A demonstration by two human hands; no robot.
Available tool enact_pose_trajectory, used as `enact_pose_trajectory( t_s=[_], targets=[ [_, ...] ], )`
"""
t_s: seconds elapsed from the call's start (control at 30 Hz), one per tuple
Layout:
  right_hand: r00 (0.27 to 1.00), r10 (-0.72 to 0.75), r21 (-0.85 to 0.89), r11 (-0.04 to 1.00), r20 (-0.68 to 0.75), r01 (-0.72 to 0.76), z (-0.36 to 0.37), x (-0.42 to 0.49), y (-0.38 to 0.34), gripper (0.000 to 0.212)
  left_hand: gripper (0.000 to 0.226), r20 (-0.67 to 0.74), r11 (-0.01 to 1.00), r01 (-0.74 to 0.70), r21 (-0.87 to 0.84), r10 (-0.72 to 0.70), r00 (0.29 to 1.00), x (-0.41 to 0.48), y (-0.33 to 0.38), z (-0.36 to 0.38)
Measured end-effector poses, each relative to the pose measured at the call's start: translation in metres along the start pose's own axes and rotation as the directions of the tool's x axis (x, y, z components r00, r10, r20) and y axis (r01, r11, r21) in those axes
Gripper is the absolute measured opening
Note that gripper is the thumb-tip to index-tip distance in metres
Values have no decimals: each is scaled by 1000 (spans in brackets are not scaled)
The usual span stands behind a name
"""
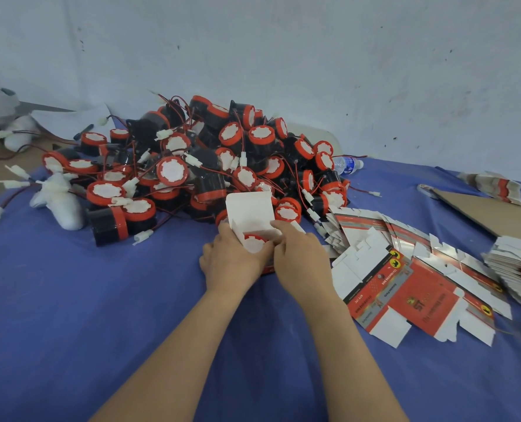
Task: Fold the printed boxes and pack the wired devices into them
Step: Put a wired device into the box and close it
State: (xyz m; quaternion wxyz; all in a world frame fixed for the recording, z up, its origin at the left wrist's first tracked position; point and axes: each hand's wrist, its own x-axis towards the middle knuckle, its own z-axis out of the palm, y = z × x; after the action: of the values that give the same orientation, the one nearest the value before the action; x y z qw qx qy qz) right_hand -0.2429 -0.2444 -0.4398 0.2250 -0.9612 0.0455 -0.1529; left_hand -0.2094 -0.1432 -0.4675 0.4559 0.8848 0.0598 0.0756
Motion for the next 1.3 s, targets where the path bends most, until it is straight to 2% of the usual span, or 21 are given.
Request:
enact_pose_trajectory(
  t_s=[0.07, 0.13, 0.3, 0.33, 0.4, 0.47, 0.53, 0.57, 0.6, 0.7, 0.77, 0.83, 0.87, 0.93, 0.97, 1.03, 1.1, 1.17, 1.3],
  targets=[
    [998, -45, 60, 997, -47, 48, 0, 0, 2, 42, 77, 5, 1000, -1, 3, 1, 1000, 0, 0, 0],
    [997, -74, 52, 996, -21, 75, 1, 2, 4, 42, 73, 8, 1000, -9, 3, 9, 1000, 1, 0, 0],
    [999, -4, -36, 999, 45, 6, 0, 6, 9, 43, 54, 122, 998, -55, -24, 57, 991, 0, -5, -11],
    [998, -1, -64, 998, 56, 5, 0, 6, 9, 43, 48, 174, 995, -67, -73, 79, 982, 2, -8, -14],
    [997, 3, -101, 995, 73, 4, -1, 7, 9, 43, 42, 314, 954, -7, -300, 106, 943, 6, -10, -21],
    [996, 3, -127, 992, 88, 9, -2, 6, 9, 42, 45, 442, 813, 173, -556, 114, 890, 7, -5, -26],
    [995, -11, -156, 987, 98, 27, -3, 5, 7, 42, 41, 480, 696, 282, -661, 103, 871, 9, -3, -27],
    [995, -13, -163, 986, 102, 30, -3, 4, 7, 42, 35, 475, 688, 290, -665, 91, 875, 10, -4, -27],
    [994, -12, -166, 986, 105, 29, -3, 4, 6, 43, 32, 467, 722, 269, -638, 86, 880, 10, -6, -26],
    [994, -21, -185, 982, 111, 42, -1, 5, 6, 43, 18, 415, 852, 68, -518, 181, 892, 4, -10, -23],
    [995, -38, -149, 987, 93, 52, 2, 4, 7, 44, 35, 251, 875, -75, -478, 218, 943, 0, -9, -15],
    [998, -42, -43, 998, 46, 44, 6, 4, 10, 49, 43, 106, 877, -134, -460, 204, 973, -3, -7, -9],
    [999, -38, 29, 999, 23, 37, 8, 4, 11, 51, 43, 82, 875, -137, -464, 196, 977, -3, -7, -7],
    [997, -9, 222, 975, -72, 25, 9, 5, 12, 49, 38, 74, 861, -133, -491, 193, 978, -1, -9, -4],
    [986, 19, 296, 955, -168, 32, 9, 6, 13, 45, 38, 69, 857, -140, -495, 199, 978, -1, -10, -4],
    [943, 87, 339, 941, -320, 28, 6, 7, 16, 40, 43, 59, 863, -158, -480, 211, 976, 0, -11, -4],
    [955, 192, 488, 871, -225, -60, 4, 9, 18, 37, 45, 45, 865, -171, -471, 218, 975, 1, -10, -3],
    [972, 204, 635, 768, -115, -86, 3, 10, 19, 24, 45, 24, 873, -179, -454, 213, 977, 2, -11, -4],
    [998, 49, 567, 823, -41, -17, 8, 10, 19, 24, 41, -28, 890, -206, -407, 213, 977, 5, -13, -4]
  ],
)
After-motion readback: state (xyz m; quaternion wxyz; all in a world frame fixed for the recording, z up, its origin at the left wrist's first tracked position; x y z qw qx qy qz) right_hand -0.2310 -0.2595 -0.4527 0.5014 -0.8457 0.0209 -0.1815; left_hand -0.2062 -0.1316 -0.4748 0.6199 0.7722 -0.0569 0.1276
